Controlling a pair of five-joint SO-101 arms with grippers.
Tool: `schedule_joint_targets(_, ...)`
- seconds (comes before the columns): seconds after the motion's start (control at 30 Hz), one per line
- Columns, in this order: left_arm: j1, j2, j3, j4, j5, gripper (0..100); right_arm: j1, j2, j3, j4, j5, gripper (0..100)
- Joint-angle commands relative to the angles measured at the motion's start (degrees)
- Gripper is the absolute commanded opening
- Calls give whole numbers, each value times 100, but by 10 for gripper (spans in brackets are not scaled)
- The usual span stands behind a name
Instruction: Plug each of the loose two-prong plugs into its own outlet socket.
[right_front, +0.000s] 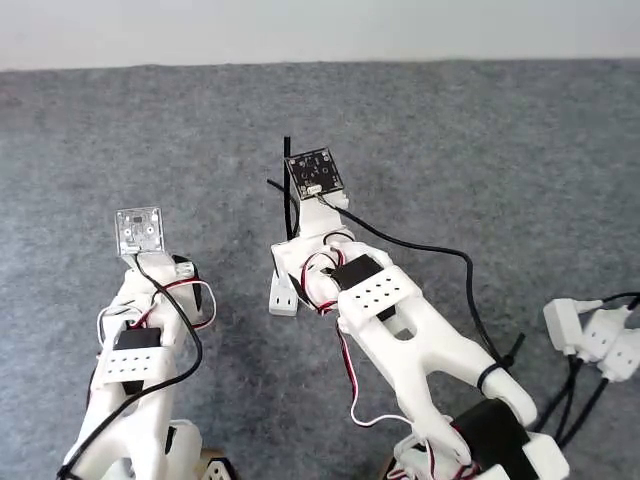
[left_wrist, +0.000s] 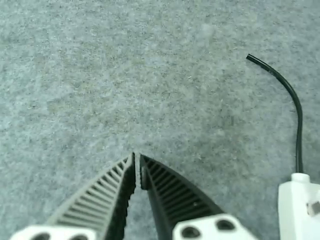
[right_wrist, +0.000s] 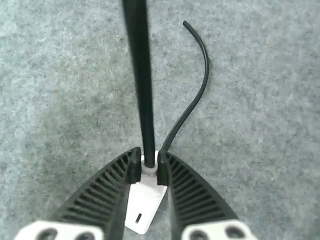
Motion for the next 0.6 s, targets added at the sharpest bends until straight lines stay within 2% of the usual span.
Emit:
schedule_joint_targets(0.0,-35,-149,-57,-158,18,13,-22,-198,149,-154,-35,9)
schedule_joint_targets(0.17,-35,-149,-57,-149,18,13,-22,-259,624,-576,193,9)
schedule_joint_targets(0.57,-53,-149,-57,-149,18,13,-31,-277,835,-453,536,9)
